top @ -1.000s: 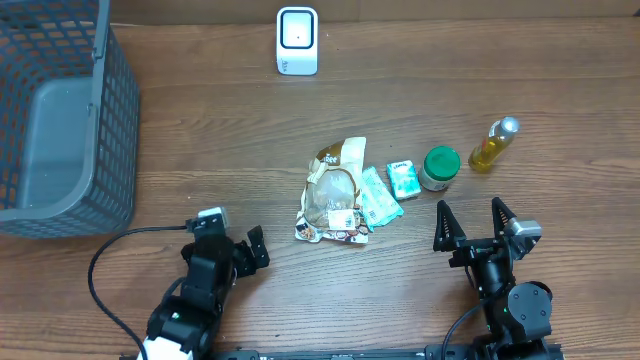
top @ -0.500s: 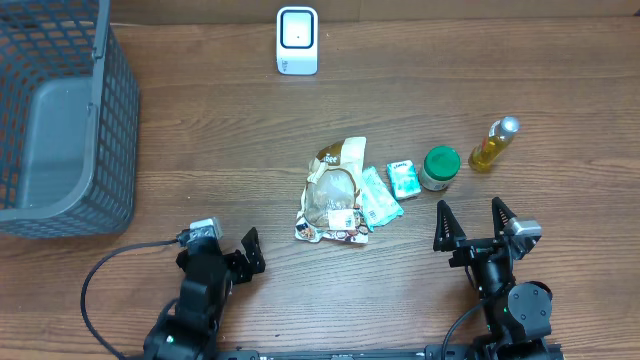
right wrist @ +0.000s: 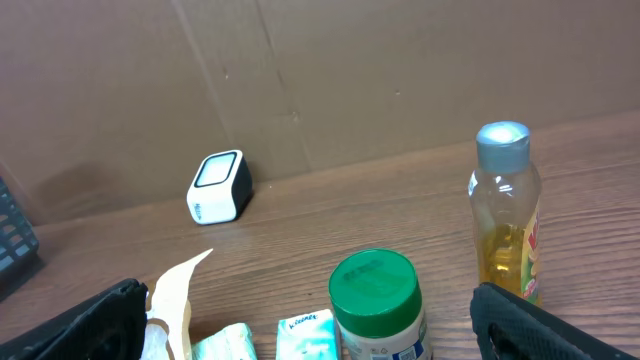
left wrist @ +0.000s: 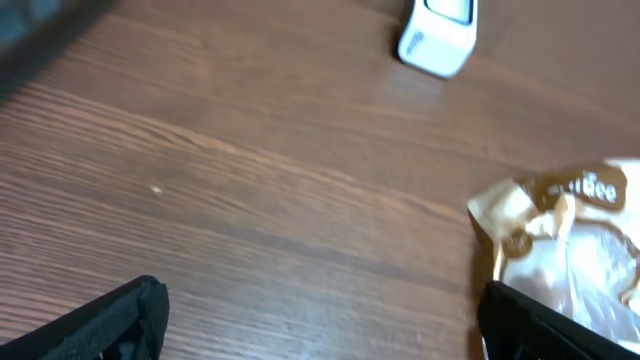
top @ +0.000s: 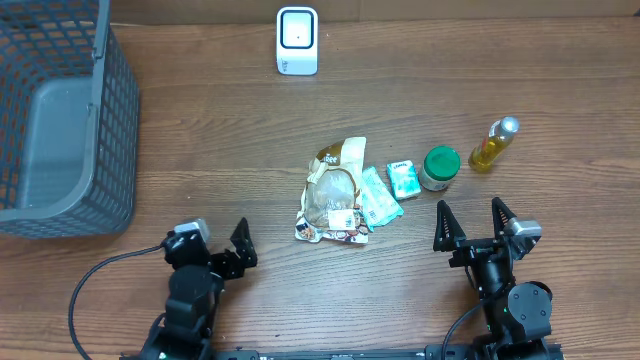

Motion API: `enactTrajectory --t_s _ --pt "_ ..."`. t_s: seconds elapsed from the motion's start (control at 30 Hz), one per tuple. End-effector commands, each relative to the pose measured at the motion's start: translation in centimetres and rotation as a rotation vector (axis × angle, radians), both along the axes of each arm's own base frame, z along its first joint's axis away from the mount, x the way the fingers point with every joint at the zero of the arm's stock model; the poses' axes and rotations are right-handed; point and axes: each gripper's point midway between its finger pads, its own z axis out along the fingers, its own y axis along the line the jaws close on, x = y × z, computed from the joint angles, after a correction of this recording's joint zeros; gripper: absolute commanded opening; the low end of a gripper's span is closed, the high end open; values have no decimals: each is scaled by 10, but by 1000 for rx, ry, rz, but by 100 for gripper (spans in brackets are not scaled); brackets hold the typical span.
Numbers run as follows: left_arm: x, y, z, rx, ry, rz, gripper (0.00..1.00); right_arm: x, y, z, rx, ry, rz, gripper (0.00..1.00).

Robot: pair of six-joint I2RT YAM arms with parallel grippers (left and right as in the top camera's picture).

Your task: Scan the item barcode

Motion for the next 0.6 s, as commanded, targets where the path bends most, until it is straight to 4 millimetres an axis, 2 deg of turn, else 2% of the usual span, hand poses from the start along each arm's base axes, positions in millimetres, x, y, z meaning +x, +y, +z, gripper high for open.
enactTrajectory --t_s 0.0,0.3,0.57 --pt "1 5 7 28 -37 -5 100 0 -1 -2 -3 -5 -3 100" --pt "2 16 36 56 -169 5 100 0 -1 -2 -3 -5 -3 100" --pt "0 15 61 151 -289 -48 99 0 -1 -2 -3 -5 -3 100"
